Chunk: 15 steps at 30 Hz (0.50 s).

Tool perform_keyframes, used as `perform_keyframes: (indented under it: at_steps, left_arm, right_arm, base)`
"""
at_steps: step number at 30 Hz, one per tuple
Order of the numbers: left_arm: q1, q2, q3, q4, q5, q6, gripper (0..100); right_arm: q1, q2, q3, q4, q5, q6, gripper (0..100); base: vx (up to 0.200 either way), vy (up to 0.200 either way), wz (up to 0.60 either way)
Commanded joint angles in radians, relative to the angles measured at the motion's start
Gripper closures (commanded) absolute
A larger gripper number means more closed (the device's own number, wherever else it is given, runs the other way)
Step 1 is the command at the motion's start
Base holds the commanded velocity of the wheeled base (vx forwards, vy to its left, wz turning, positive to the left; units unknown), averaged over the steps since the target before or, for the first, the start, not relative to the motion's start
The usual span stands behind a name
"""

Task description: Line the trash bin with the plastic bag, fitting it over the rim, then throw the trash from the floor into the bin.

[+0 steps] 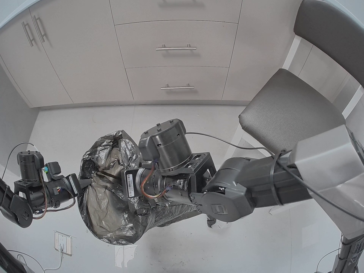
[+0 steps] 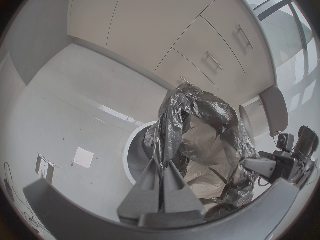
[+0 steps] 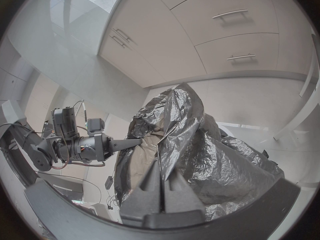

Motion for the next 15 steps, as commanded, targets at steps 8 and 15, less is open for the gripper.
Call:
perform_keyframes:
  at_steps: [8, 15]
  left_arm:
    - [0.031, 0.183, -0.010, -0.123, -0.001, 0.004, 100]
    - [0.022, 0.332, -0.001, -0.265, 0.000, 0.005, 100]
  right_arm:
    - [-0.004, 0.082, 0.007, -0.099, -0.057, 0.011, 100]
    - [0.000, 0.136, 0.011, -0.136, -0.090, 0.011, 100]
  base:
    - [0.000, 0.000, 0.00]
    - [0.000, 0.000, 0.00]
